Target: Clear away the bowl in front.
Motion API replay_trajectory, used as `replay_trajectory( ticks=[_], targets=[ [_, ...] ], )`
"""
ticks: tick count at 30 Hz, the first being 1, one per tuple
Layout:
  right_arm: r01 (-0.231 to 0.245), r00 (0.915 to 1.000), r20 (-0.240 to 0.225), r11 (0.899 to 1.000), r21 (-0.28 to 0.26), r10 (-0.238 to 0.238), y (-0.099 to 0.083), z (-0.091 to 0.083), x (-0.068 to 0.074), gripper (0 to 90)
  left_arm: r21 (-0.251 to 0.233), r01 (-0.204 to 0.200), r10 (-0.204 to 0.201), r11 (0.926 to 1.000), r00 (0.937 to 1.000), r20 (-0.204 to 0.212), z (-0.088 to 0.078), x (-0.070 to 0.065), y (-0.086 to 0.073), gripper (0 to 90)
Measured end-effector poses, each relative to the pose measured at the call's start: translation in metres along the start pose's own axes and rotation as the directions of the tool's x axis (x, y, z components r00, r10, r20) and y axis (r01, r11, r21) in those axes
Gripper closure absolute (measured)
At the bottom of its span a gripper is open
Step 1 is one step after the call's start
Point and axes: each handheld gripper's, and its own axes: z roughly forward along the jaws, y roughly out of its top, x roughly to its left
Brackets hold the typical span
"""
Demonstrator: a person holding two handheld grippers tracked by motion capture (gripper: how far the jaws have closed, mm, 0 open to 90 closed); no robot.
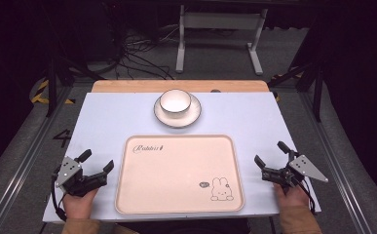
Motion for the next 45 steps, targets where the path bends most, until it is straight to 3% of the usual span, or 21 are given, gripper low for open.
replay_trajectory(
  ticks=[7,11,24,41,45],
  targets=[
    [-0.002,1.0,-0.001,1.0,-0.001,0.002,0.0,0.0,0.0,0.1,0.011,-0.033,0.033,0.9994,0.9994,-0.015,0.001,-0.004,0.001,9.8],
    [-0.002,1.0,-0.001,1.0,-0.001,0.002,0.0,0.0,0.0,0.1,0.017,0.028,-0.028,0.9995,0.9995,0.013,0.0,-0.001,0.004,9.9],
    [-0.003,1.0,-0.001,1.0,-0.001,0.003,0.0,0.0,0.0,0.1,0.002,-0.01,0.01,1.0,0.9987,0.05,-0.007,-0.011,0.032,9.3],
    [-0.002,1.0,0.0,1.0,0.001,0.002,0.0,0.0,0.0,0.1,-0.012,0.007,-0.006,0.9999,0.9975,0.07,-0.012,-0.012,0.044,8.8],
    [-0.002,1.0,0.0,1.0,0.001,0.002,0.0,0.0,0.0,0.1,-0.005,0.029,-0.029,0.9996,0.9962,0.082,-0.012,-0.011,0.047,9.0]
  ],
)
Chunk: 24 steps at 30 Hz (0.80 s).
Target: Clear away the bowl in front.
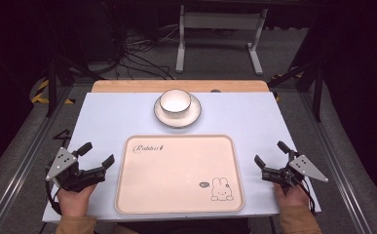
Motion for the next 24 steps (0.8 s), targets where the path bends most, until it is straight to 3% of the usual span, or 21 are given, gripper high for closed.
replay_trajectory(
  ticks=[15,19,24],
  targets=[
    [-0.003,1.0,-0.001,1.0,0.003,0.003,0.0,0.0,0.0,0.1,-0.002,-0.035,0.035,0.9994,0.998,0.052,0.014,-0.007,0.024,9.0],
    [-0.003,1.0,-0.001,1.0,0.001,0.003,0.0,0.0,0.0,0.1,0.01,-0.062,0.061,0.998,0.9964,0.059,0.022,-0.009,0.032,9.0],
    [-0.004,1.0,-0.002,1.0,0.002,0.004,0.0,0.0,0.0,0.1,0.023,-0.054,0.052,0.9983,0.9959,0.074,0.031,-0.008,0.039,8.9]
  ],
)
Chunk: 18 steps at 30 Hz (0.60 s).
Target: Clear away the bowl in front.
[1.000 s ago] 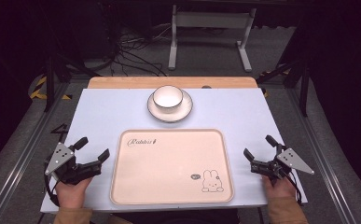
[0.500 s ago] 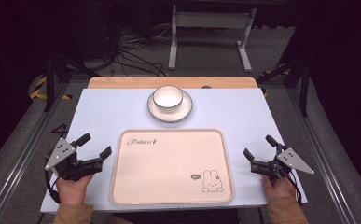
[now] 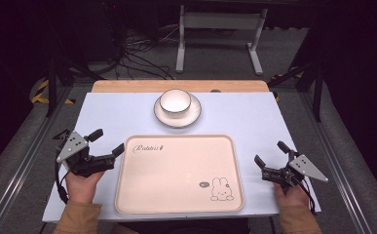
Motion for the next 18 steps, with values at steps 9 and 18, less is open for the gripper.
replay_trajectory(
  ticks=[9,18],
  targets=[
    [0.0,1.0,0.0,1.0,0.001,0.0,0.0,0.0,0.0,0.1,0.0,0.006,-0.006,1.0,0.9995,0.032,0.014,0.002,0.012,9.0],
    [0.002,1.0,0.001,1.0,0.0,-0.002,0.0,0.0,0.0,0.1,0.032,-0.031,0.029,0.999,0.9979,0.058,0.033,0.0,0.026,8.8]
  ],
)
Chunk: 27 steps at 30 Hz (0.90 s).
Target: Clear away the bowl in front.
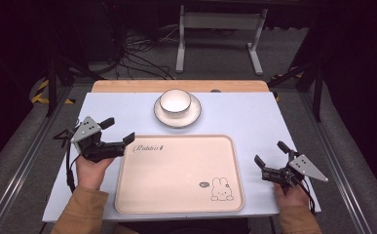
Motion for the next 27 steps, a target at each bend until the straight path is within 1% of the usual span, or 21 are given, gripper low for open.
replay_trajectory(
  ticks=[3,4,6,9,11,12,13,17,19,23,25,27],
  targets=[
    [0.0,1.0,-0.001,1.0,0.0,0.0,0.0,0.0,0.0,0.1,0.004,-0.011,0.011,0.9999,0.9999,0.006,0.007,0.0,0.004,8.8],
    [0.0,1.0,0.0,1.0,0.001,0.0,0.0,0.0,0.0,0.1,0.012,-0.009,0.009,0.9999,0.9999,0.008,0.008,0.0,0.006,8.8],
    [-0.001,1.0,-0.002,1.0,0.0,0.001,0.0,0.0,0.0,0.1,0.014,-0.025,0.025,0.9996,0.9996,0.011,0.014,0.002,0.01,8.8],
    [0.0,1.0,-0.001,1.0,0.0,0.0,0.0,0.0,0.0,0.1,0.019,-0.039,0.038,0.9991,0.9992,0.01,0.022,0.004,0.014,8.9],
    [-0.001,1.0,-0.002,1.0,-0.001,0.001,0.0,0.0,0.0,0.1,0.023,-0.034,0.034,0.9991,0.9992,0.019,0.028,0.005,0.017,8.9],
    [-0.001,1.0,-0.002,1.0,0.0,0.001,0.0,0.0,0.0,0.1,0.023,-0.034,0.034,0.9991,0.9992,0.019,0.028,0.005,0.017,8.9],
    [-0.001,1.0,-0.001,1.0,0.0,0.001,0.0,0.0,0.0,0.1,0.023,-0.03,0.03,0.9993,0.9992,0.025,0.033,0.006,0.02,8.9],
    [-0.001,1.0,-0.002,1.0,0.0,0.001,0.0,0.0,0.0,0.1,0.021,-0.023,0.022,0.9995,0.9991,0.036,0.039,0.008,0.023,9.0],
    [0.0,1.0,-0.001,1.0,-0.001,0.0,0.0,0.0,0.0,0.1,0.028,-0.017,0.016,0.9995,0.9991,0.038,0.042,0.009,0.025,9.0],
    [0.0,1.0,-0.001,1.0,-0.002,0.0,0.0,0.0,0.0,0.1,0.02,-0.004,0.003,0.9998,0.9989,0.046,0.048,0.012,0.029,9.0],
    [0.0,1.0,-0.001,1.0,-0.001,0.0,0.0,0.0,0.0,0.1,0.007,0.015,-0.015,0.9999,0.9985,0.053,0.052,0.015,0.031,9.0],
    [0.0,1.0,-0.001,1.0,-0.001,0.0,0.0,0.0,0.0,0.1,0.021,0.025,-0.026,0.9995,0.9982,0.055,0.056,0.018,0.033,9.0]
  ],
)
